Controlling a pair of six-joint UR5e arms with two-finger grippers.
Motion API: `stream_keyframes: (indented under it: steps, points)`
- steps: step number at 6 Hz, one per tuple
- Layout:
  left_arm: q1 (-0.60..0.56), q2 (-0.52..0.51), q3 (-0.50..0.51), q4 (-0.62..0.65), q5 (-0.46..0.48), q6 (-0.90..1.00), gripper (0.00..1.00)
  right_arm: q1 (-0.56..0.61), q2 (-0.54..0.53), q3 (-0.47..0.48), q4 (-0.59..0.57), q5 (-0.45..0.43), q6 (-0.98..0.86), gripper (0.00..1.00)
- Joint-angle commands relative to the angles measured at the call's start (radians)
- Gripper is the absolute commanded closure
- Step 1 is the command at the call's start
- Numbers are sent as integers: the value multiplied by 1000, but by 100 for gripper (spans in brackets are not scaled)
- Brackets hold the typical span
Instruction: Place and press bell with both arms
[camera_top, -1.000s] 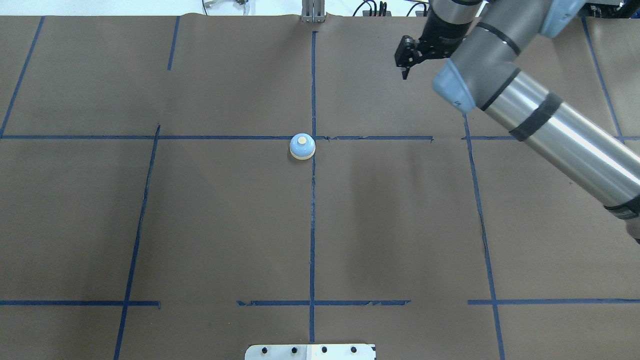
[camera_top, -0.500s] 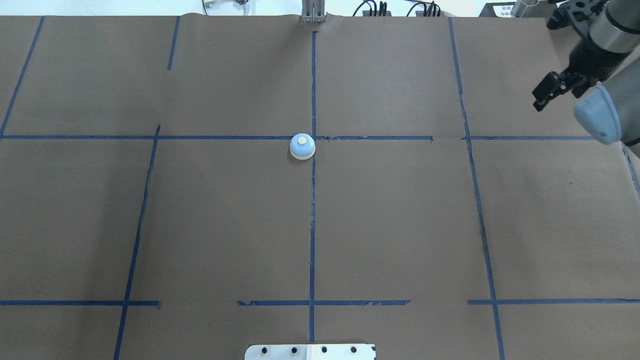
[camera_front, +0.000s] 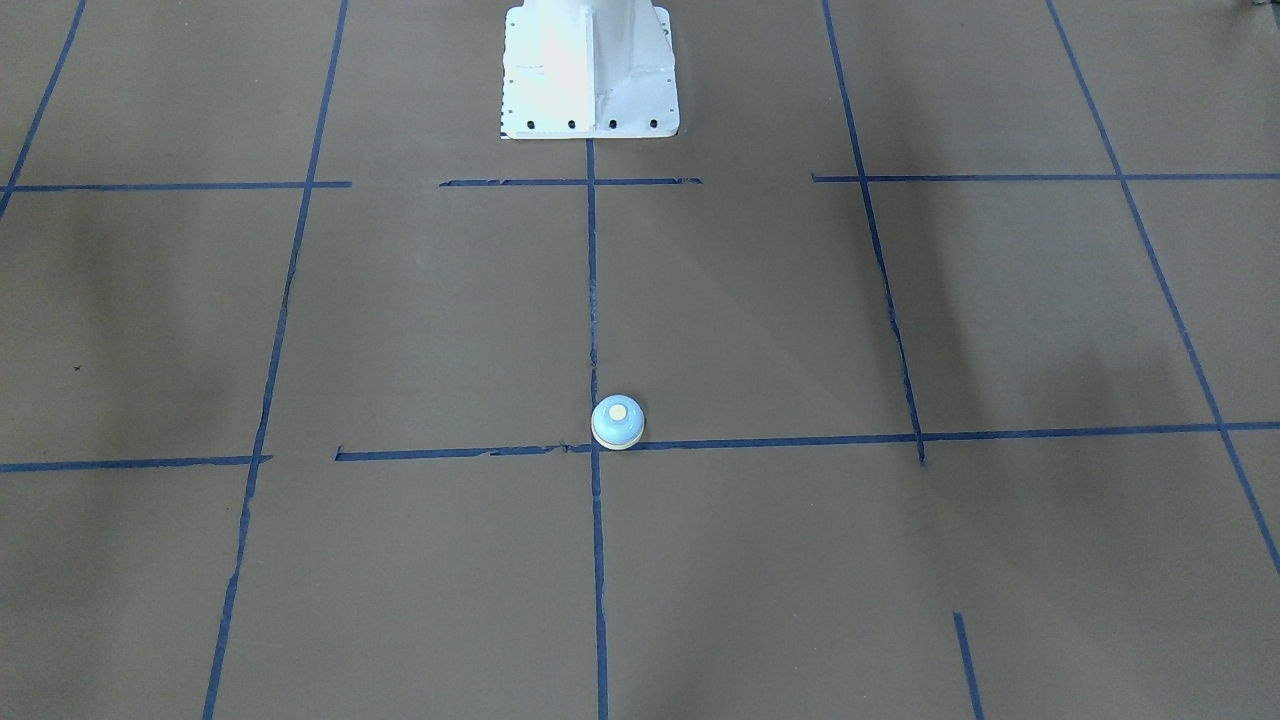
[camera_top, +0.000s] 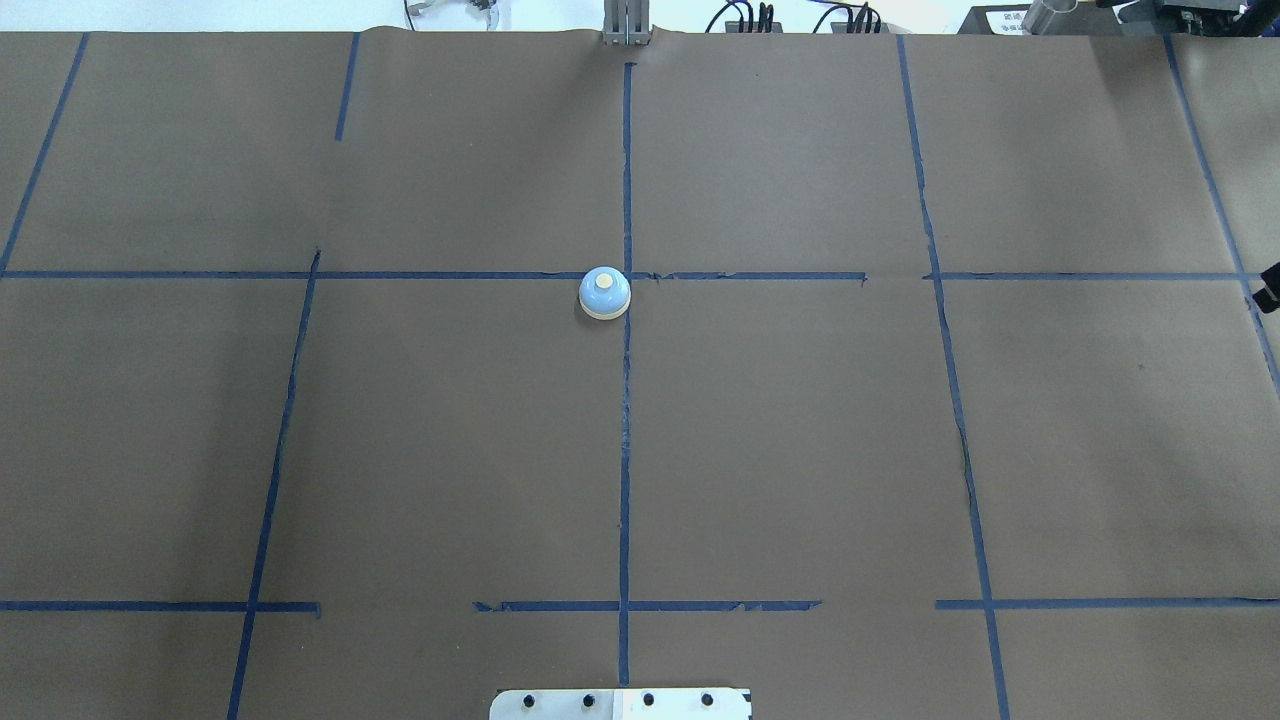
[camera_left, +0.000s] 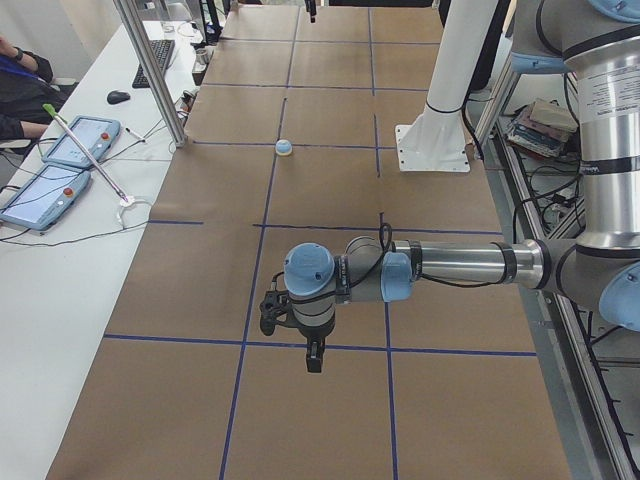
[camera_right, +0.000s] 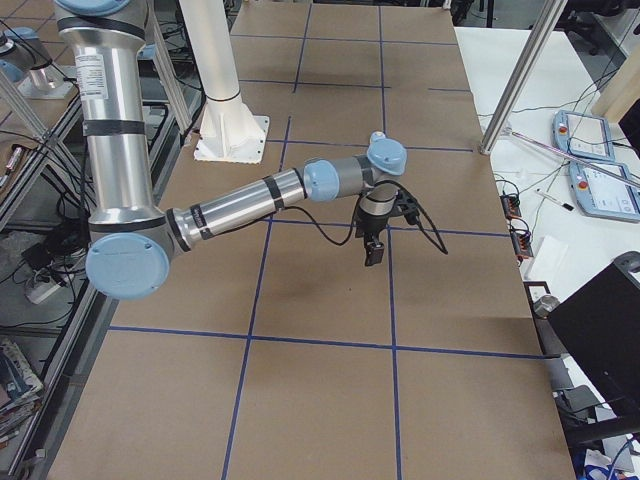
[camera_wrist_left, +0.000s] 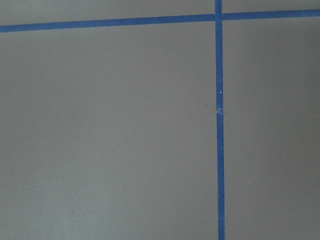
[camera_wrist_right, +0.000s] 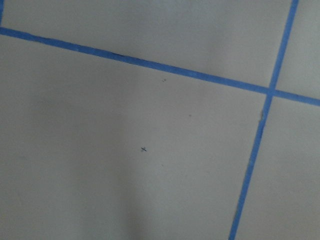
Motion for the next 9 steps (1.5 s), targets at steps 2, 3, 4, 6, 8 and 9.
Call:
stream_keyframes:
  steps: [2,3,4,6,8,9]
  points:
    - [0,-1,-8,0,-1,0,0,156,-160,12,0,77,-163,0]
    - [0,-1,-9,-1,-3,0,0,185,-179,13,0,80,-180,0]
    - [0,-1,-9,-1,-1,0,0,187,-188,13,2,80,-181,0]
    - [0,-1,-9,-1,-3,0,0,186,-188,16,2,80,-181,0]
    - [0,-1,-9,-1,-3,0,0,187,-188,16,0,82,-181,0]
    - [0,1,-9,-1,-3,0,0,187,-188,16,2,82,-181,0]
